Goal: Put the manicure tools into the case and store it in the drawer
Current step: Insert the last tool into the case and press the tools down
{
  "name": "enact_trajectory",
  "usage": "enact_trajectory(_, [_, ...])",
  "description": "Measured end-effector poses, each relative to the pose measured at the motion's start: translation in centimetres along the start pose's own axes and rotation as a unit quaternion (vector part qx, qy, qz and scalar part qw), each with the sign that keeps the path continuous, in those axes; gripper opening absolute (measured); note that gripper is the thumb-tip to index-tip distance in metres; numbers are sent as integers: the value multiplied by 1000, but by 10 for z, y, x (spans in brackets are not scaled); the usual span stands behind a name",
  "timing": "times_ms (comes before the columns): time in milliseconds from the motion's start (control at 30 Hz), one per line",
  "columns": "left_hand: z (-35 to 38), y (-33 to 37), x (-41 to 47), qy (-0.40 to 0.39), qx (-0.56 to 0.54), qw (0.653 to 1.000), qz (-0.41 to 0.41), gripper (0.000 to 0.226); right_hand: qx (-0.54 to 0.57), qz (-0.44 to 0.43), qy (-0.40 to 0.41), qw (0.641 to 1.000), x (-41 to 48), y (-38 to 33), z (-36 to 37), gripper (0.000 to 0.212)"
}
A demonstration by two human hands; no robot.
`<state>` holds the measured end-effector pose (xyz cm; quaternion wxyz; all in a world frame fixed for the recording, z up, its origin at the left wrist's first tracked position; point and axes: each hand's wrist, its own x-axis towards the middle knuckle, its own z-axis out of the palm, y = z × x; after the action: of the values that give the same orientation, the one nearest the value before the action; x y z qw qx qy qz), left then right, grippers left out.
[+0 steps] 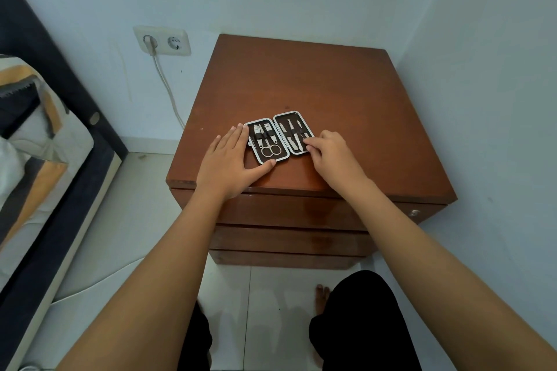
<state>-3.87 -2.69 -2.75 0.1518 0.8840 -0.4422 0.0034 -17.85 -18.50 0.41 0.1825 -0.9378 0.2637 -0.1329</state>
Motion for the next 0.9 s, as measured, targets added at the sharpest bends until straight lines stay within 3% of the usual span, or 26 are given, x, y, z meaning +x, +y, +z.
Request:
enact_trajectory(400, [-1, 1, 0, 1, 0, 1000, -1, 93, -94, -18, -9, 995, -3, 1, 2, 40])
enact_trajectory(600, [-1, 0, 0, -2, 0, 1000, -1, 94, -22, -15, 63, 998, -28, 7, 7, 37])
enact_trajectory(900, [-5, 0, 1, -9, -49, 999, -10, 97, -101, 35, 23, 994, -11, -6, 12, 42])
